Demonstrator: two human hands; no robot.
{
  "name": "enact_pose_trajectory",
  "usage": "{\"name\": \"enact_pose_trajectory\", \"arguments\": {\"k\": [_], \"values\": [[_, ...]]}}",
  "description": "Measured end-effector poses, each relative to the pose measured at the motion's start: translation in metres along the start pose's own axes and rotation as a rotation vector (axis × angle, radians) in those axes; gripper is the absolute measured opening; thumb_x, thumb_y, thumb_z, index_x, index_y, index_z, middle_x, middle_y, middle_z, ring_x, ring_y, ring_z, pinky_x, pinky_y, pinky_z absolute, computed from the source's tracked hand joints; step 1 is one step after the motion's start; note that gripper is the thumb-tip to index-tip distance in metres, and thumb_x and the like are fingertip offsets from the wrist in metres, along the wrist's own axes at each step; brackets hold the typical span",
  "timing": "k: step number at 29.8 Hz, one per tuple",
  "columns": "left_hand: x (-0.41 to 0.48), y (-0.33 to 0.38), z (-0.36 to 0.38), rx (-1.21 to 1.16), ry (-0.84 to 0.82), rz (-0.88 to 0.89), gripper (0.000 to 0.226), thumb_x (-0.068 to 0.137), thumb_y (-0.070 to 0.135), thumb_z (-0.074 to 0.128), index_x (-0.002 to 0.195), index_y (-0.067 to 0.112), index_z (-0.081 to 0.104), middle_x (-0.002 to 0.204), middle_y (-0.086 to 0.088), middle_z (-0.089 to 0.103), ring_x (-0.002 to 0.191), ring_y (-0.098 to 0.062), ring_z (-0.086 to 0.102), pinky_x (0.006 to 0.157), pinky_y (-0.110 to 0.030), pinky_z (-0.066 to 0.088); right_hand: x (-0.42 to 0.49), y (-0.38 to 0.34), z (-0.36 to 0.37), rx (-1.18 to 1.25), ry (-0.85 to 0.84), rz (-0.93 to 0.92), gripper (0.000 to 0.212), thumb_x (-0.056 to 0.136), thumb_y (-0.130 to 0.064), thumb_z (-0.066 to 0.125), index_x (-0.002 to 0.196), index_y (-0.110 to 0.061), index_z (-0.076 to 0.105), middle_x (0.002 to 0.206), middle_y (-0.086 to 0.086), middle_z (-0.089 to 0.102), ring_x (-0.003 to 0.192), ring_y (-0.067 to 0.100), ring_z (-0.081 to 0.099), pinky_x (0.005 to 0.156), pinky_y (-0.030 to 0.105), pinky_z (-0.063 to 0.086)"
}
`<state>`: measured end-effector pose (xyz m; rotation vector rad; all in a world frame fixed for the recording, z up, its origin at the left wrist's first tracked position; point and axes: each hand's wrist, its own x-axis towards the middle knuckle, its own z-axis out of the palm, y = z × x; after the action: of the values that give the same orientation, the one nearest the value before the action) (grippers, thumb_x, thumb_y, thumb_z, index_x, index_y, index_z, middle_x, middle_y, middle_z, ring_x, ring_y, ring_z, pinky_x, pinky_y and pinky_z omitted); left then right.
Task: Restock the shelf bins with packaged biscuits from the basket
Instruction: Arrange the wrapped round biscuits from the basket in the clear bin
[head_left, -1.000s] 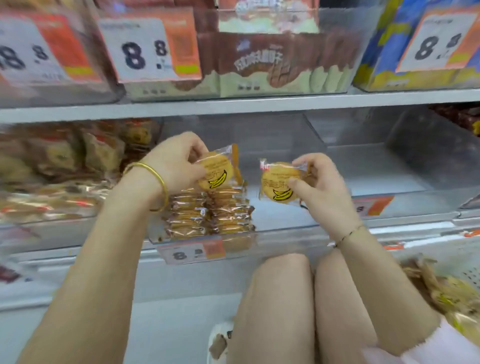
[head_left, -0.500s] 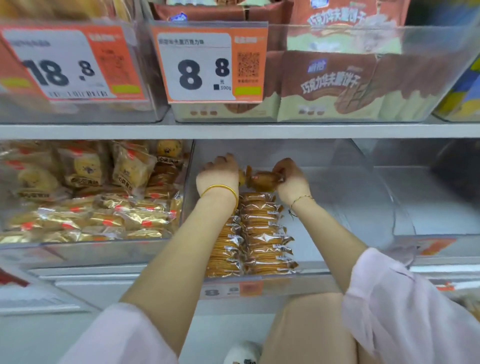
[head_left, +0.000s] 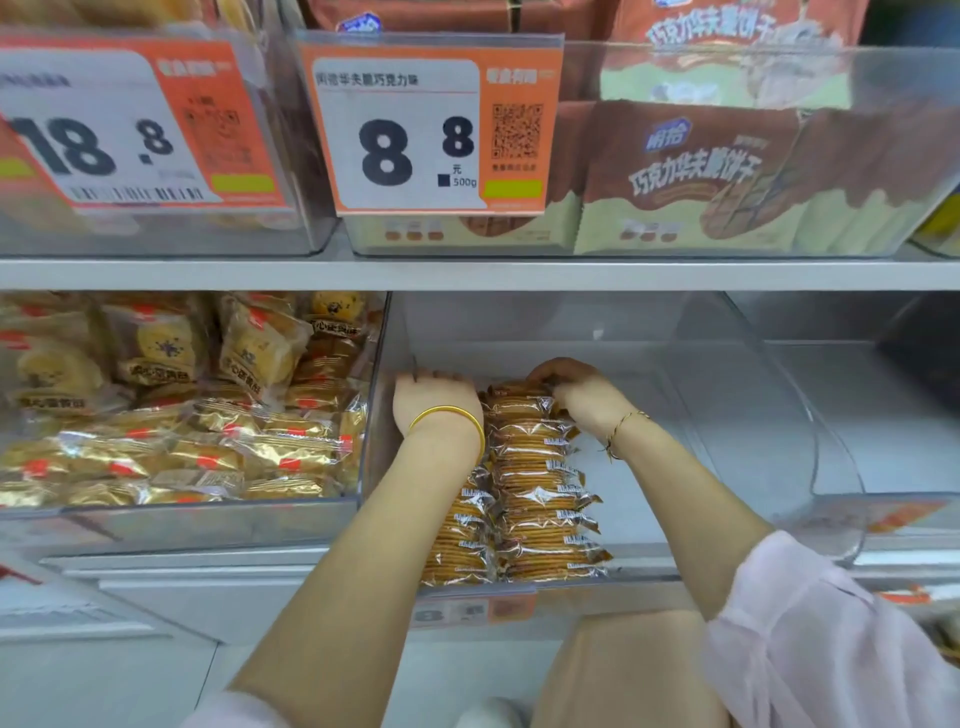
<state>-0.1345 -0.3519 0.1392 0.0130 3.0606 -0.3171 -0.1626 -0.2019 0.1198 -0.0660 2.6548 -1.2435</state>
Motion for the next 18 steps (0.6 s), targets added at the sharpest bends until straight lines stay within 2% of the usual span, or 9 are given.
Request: {"name": "enact_pose_trajectory", "arguments": {"k": [2, 3, 5, 7, 9, 11, 15, 18], "values": [[-0.003, 0.0, 0.001, -0.005, -0.029, 0.0, 0.04, 0.096, 0.015, 0.034, 0.135, 0.012, 0.04, 0.142, -0.012, 0.041, 0.132, -0.03, 0.035, 0.104, -0.037, 0.027, 0.0, -0.004, 0.001, 0.055, -0.045, 0.062, 0.028, 0.09, 0.003, 0.039, 0.099, 0.0, 0.065, 0.104, 0.021, 0.064, 0.095, 0.036, 0.061, 0.084, 0.04, 0.051], [-0.005, 0.0, 0.001, -0.012, -0.044, -0.001, 0.041, 0.095, 0.015, 0.034, 0.136, 0.011, 0.039, 0.142, -0.013, 0.04, 0.131, -0.031, 0.034, 0.105, -0.038, 0.027, 0.0, -0.005, 0.002, 0.032, -0.057, 0.051, 0.026, 0.092, -0.002, 0.039, 0.101, 0.002, 0.064, 0.102, 0.021, 0.064, 0.095, 0.038, 0.061, 0.082, 0.039, 0.051], [-0.008, 0.0, 0.0, -0.06, -0.055, 0.005, 0.042, 0.094, 0.014, 0.036, 0.137, 0.009, 0.036, 0.142, -0.015, 0.038, 0.131, -0.033, 0.033, 0.106, -0.04, 0.027, -0.004, -0.004, 0.005, -0.005, -0.057, -0.003, 0.027, 0.096, -0.012, 0.04, 0.109, 0.0, 0.061, 0.106, 0.014, 0.061, 0.097, 0.029, 0.058, 0.077, 0.03, 0.046], [-0.011, 0.0, -0.001, -0.127, -0.052, 0.017, 0.045, 0.092, 0.014, 0.042, 0.136, 0.008, 0.034, 0.141, -0.016, 0.038, 0.13, -0.035, 0.035, 0.107, -0.041, 0.028, -0.006, -0.002, 0.009, -0.006, -0.045, -0.033, 0.028, 0.095, -0.013, 0.04, 0.117, -0.008, 0.057, 0.112, 0.006, 0.056, 0.099, 0.019, 0.052, 0.076, 0.026, 0.041], [-0.013, 0.0, 0.001, -0.208, -0.059, 0.029, 0.047, 0.091, 0.017, 0.045, 0.136, 0.009, 0.033, 0.14, -0.016, 0.04, 0.129, -0.035, 0.036, 0.107, -0.041, 0.028, -0.005, -0.001, 0.012, -0.033, -0.058, -0.059, 0.032, 0.094, -0.01, 0.038, 0.122, -0.01, 0.054, 0.118, 0.006, 0.054, 0.099, 0.016, 0.048, 0.079, 0.024, 0.037], [-0.015, 0.0, 0.005, -0.279, -0.066, 0.028, 0.047, 0.093, 0.022, 0.04, 0.138, 0.011, 0.031, 0.142, -0.016, 0.037, 0.132, -0.034, 0.032, 0.11, -0.042, 0.024, -0.005, -0.002, 0.014, -0.042, -0.062, -0.073, 0.033, 0.094, -0.009, 0.038, 0.123, -0.008, 0.053, 0.123, 0.009, 0.054, 0.098, 0.014, 0.047, 0.078, 0.023, 0.036], [-0.019, -0.001, 0.016, -0.308, -0.063, 0.017, 0.054, 0.099, 0.031, 0.029, 0.147, 0.01, 0.016, 0.153, -0.015, 0.018, 0.142, -0.03, 0.013, 0.118, -0.043, 0.009, -0.005, -0.001, 0.014, -0.037, -0.016, -0.075, 0.034, 0.094, -0.008, 0.037, 0.123, -0.009, 0.055, 0.125, 0.01, 0.056, 0.101, 0.017, 0.051, 0.079, 0.023, 0.038], [-0.022, -0.003, 0.018, -0.307, -0.05, 0.025, 0.055, 0.1, 0.033, 0.025, 0.147, 0.008, 0.015, 0.154, -0.013, 0.017, 0.143, -0.028, 0.012, 0.118, -0.042, 0.006, -0.005, -0.001, 0.013, -0.042, 0.003, -0.088, 0.035, 0.094, -0.005, 0.035, 0.121, -0.009, 0.057, 0.124, 0.009, 0.057, 0.108, 0.02, 0.053, 0.079, 0.022, 0.038]]}}
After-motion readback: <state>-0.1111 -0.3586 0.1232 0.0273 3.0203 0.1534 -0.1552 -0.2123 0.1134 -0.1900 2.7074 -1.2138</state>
